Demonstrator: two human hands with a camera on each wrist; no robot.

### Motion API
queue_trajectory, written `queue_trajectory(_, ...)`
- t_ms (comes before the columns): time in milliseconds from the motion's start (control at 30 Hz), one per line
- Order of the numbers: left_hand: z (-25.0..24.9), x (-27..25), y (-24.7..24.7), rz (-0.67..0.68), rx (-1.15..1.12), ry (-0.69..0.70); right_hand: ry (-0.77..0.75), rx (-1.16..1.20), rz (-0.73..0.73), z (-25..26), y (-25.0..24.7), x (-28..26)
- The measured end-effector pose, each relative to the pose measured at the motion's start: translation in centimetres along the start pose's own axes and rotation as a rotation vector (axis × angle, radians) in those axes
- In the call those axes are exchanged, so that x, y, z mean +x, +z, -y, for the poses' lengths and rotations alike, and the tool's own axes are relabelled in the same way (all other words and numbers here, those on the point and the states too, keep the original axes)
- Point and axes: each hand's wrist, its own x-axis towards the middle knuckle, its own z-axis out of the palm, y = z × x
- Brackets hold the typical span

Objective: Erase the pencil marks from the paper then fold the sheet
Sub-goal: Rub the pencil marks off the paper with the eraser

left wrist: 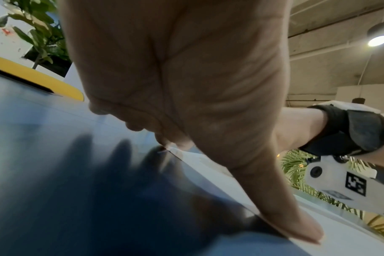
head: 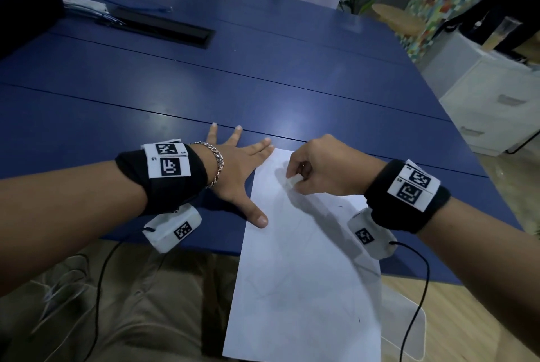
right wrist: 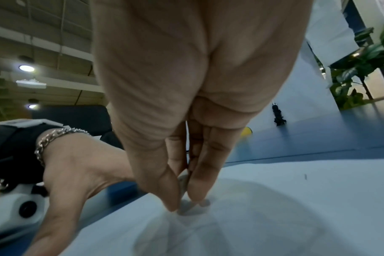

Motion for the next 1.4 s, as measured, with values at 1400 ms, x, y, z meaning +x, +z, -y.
queue_trajectory(1400, -0.7, 0.0, -0.6, 0.073, 0.021, -0.051, -0.011, 0.011, -0.101, 0.6, 0.2, 0.4)
